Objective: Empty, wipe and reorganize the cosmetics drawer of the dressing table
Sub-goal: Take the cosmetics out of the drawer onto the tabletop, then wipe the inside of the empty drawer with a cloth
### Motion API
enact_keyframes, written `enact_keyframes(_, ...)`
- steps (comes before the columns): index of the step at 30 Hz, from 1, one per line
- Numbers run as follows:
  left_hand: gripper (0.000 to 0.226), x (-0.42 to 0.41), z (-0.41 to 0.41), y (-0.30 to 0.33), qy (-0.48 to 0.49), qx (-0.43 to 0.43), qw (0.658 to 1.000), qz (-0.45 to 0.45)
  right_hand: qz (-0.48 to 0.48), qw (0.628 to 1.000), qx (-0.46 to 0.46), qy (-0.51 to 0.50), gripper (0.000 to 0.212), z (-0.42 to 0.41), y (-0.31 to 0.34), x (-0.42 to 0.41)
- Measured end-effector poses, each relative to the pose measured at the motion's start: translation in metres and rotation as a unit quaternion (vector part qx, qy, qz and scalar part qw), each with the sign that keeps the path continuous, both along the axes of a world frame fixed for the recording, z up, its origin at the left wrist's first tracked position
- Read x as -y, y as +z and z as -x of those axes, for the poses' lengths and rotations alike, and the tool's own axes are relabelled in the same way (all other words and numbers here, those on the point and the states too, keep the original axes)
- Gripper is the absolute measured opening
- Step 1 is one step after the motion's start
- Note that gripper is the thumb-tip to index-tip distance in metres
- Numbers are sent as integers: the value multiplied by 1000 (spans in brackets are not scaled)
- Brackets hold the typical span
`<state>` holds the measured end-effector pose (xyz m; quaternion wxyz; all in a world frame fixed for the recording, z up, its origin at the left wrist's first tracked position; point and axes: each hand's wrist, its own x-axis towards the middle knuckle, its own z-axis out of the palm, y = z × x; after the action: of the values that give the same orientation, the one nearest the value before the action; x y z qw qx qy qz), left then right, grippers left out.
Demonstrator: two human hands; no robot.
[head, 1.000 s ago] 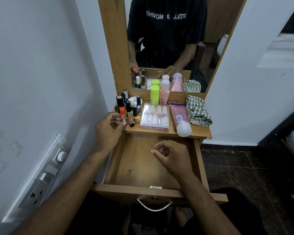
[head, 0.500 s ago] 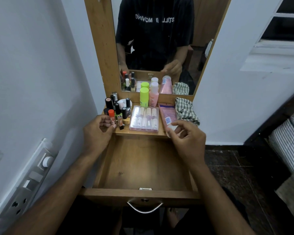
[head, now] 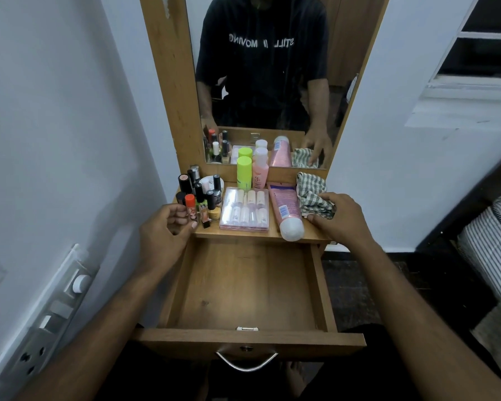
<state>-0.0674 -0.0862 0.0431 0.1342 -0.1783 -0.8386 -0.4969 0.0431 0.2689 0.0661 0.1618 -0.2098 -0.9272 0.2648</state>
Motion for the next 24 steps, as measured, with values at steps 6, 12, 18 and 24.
enact_keyframes(6,41,0,-2,1,5,8,1000,-2,-8,999,-39,-34,45,-2,-10,-1)
enact_keyframes(12,41,2,-4,1,12,17,1000,-10,131,974,-140,-119,24,-12,3,-3)
enact_keyframes(18,41,11,-15,4,31,22,999,4,296,913,-266,-92,24,-34,39,19)
enact_keyframes(24,28,19,-47,20,76,-9,997,-22,380,857,-349,4,15,-68,75,64)
